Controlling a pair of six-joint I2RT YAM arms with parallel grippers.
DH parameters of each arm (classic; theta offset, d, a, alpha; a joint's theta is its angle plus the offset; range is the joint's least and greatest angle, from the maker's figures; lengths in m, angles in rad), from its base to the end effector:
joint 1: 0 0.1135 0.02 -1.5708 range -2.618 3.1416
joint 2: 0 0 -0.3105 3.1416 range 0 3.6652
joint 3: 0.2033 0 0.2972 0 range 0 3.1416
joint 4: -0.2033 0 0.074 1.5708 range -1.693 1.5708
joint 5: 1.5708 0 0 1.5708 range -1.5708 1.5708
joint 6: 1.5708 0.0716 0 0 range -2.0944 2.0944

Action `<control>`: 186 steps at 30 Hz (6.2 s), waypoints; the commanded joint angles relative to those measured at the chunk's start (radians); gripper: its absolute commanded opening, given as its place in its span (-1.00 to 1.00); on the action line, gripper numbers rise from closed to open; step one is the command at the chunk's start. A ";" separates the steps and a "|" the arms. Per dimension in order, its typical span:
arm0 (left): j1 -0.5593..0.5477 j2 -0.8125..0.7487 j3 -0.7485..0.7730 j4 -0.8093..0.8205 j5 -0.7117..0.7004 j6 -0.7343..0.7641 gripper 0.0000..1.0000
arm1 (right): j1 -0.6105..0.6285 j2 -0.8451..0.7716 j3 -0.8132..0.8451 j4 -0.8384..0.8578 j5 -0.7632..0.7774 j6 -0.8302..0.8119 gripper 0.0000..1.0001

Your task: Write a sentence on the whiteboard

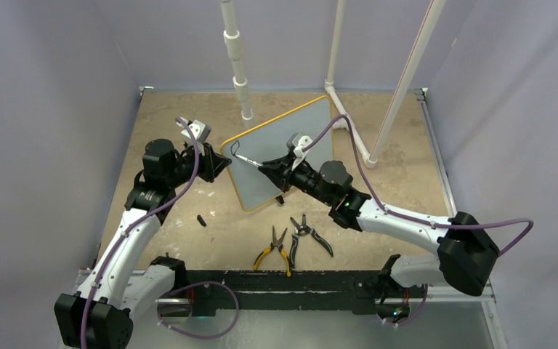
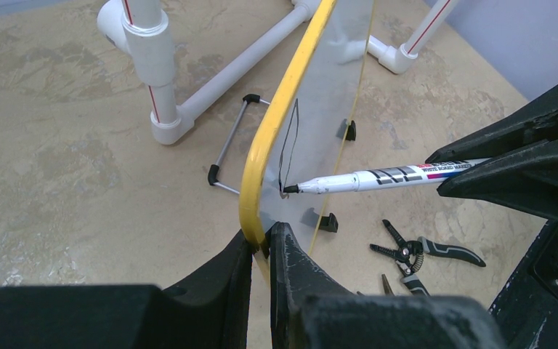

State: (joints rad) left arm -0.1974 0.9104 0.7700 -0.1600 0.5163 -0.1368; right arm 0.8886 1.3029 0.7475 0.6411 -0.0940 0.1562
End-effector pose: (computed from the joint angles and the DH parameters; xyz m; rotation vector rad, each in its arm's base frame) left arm 0.2444 -0.0849 0.3371 0.4175 1.8450 -0.7111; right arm 0.2227 0.2848 0.3229 -0.6299 1.4205 0.9069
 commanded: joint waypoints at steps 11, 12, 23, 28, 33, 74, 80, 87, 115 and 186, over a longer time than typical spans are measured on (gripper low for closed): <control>0.004 -0.015 -0.015 0.016 -0.017 0.037 -1.00 | 0.003 -0.060 -0.021 -0.014 0.166 0.016 -1.00; 0.004 -0.016 -0.014 0.016 -0.017 0.036 -1.00 | 0.003 -0.060 -0.024 -0.016 0.167 0.018 -1.00; 0.004 -0.016 -0.015 0.015 -0.016 0.037 -1.00 | 0.003 -0.054 -0.046 -0.053 0.136 0.032 -1.00; 0.004 -0.016 -0.016 0.018 -0.015 0.035 -1.00 | 0.003 -0.054 -0.060 -0.043 0.109 0.037 -1.00; 0.004 -0.014 -0.017 0.017 -0.013 0.036 -1.00 | 0.003 -0.043 -0.054 -0.012 0.096 0.037 -1.00; 0.004 -0.023 -0.021 0.004 -0.046 0.035 -1.00 | 0.009 -0.168 -0.057 -0.040 -0.011 0.039 -1.00; 0.004 -0.028 -0.024 0.000 -0.055 0.038 -1.00 | -0.024 -0.206 -0.080 -0.062 -0.003 0.028 -1.00; 0.004 -0.022 -0.025 -0.001 -0.056 0.040 -1.00 | -0.068 -0.186 -0.086 -0.036 -0.065 0.016 -1.00; 0.004 0.004 -0.023 0.002 -0.054 0.046 -1.00 | -0.067 -0.057 -0.001 0.089 -0.047 -0.019 -1.00; 0.004 0.006 -0.037 0.025 -0.013 0.027 -1.00 | -0.066 -0.079 -0.004 0.000 0.053 0.014 -1.00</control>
State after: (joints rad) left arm -0.1967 0.9077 0.7544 -0.1421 0.5003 -0.1379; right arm 0.8242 1.2430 0.7086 0.5766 -0.0700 0.1684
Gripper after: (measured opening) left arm 0.106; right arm 0.131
